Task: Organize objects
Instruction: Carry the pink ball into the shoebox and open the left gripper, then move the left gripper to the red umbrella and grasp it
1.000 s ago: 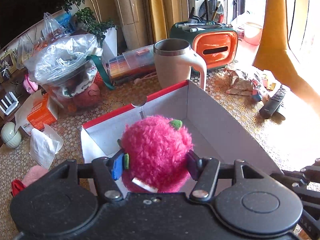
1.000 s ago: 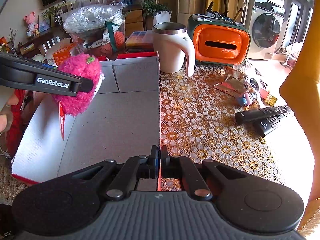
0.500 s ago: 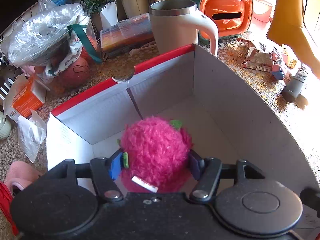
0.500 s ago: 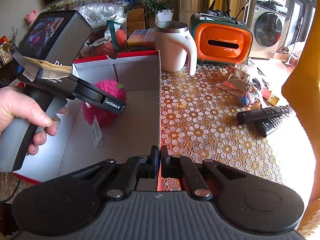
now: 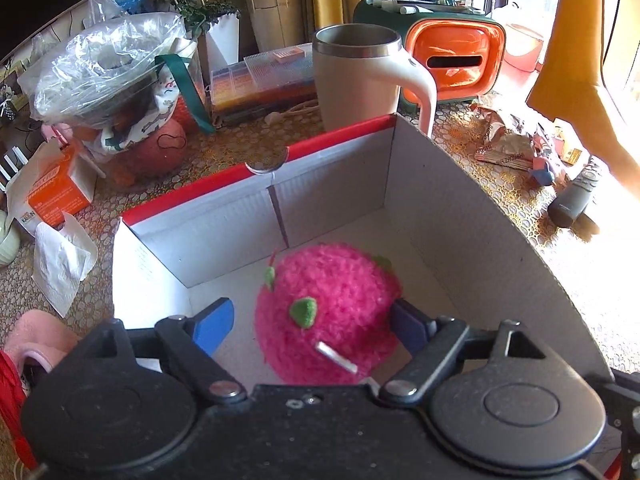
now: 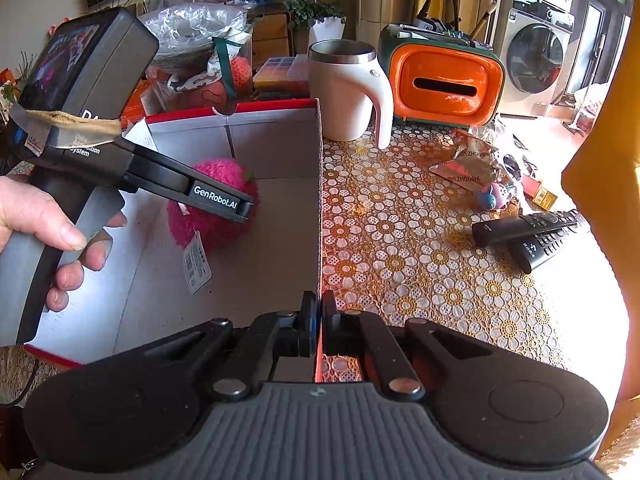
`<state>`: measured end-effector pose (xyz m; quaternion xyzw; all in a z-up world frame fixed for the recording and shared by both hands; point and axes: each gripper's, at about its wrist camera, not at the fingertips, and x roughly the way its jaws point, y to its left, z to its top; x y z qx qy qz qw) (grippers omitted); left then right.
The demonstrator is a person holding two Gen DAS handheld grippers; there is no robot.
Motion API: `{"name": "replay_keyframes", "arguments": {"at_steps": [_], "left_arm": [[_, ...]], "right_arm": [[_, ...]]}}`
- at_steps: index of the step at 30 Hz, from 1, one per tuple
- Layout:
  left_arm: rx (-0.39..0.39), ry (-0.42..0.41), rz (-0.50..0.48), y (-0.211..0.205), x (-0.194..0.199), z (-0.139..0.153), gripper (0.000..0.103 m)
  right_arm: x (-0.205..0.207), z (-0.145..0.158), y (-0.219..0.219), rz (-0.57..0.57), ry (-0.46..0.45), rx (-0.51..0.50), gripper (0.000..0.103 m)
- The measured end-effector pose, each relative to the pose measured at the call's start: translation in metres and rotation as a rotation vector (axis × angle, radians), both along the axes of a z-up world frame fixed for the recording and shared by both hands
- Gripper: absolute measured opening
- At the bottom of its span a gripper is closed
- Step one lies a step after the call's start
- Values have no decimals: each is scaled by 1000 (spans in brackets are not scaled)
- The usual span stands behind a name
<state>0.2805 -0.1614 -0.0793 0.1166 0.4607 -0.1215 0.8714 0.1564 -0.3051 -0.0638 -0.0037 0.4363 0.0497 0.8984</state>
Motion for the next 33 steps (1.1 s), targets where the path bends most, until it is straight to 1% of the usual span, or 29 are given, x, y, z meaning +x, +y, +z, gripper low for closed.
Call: {"name": "replay_keyframes", "arguments": {"at_steps": [7,12,17,20,24,27,29,33], "left_arm": [[-61,-47,2,29,-24,35,86],[-64,-94,-6,55,-46,58,88],[-77,-120,23,86,-65,75,88],[-71,-139,50,107,-75,83,89],[-76,-155,96,136,-85,88,93],[-85,-158,132,159,-91,87,98],[-92,-155,151,173,-94,83,100],[-99,-140,193,197,-98,71,102]], "right_arm": [[1,0,0,0,6,0,1],[0,0,0,0,5,3,1],[1,0,1,-2,8,0,1],[1,1,1,-4,9,-2,1],[1,1,2,-3,9,-2,1],[1,1,2,-6,10,-2,1],[2,1,2,-8,13,-1,1],[2,1,2,-9,17,-2,1]]}}
